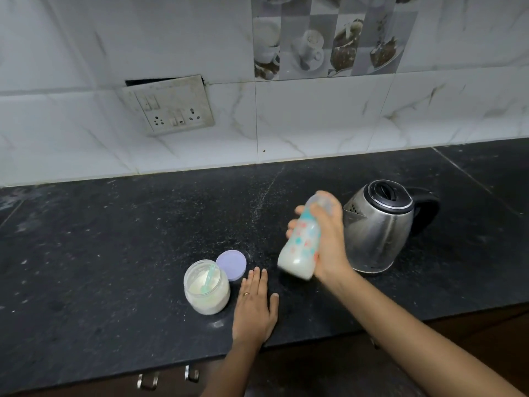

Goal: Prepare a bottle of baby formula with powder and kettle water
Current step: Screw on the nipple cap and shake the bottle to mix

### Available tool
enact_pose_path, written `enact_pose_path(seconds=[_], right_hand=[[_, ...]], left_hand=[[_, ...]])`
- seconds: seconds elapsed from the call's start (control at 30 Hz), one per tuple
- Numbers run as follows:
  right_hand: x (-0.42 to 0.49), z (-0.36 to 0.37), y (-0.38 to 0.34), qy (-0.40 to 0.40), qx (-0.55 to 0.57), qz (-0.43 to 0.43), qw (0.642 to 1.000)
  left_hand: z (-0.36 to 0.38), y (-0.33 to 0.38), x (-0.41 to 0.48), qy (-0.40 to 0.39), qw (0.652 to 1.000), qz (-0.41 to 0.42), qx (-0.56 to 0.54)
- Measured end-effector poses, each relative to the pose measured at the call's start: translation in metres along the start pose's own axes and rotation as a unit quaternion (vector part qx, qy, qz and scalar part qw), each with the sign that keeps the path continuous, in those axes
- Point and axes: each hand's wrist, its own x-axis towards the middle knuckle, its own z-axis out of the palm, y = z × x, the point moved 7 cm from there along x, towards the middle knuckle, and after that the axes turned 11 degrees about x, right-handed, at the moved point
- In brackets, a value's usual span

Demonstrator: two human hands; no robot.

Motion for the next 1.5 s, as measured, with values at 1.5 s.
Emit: enact_pose_path(seconds=[1.5], right_hand=[[-0.018,-0.012,0.026,-0.116,-0.148,0.086,0.978]], left_hand=[[0.000,0.000,-0.002,-0.026,1.000,-0.003,0.015]])
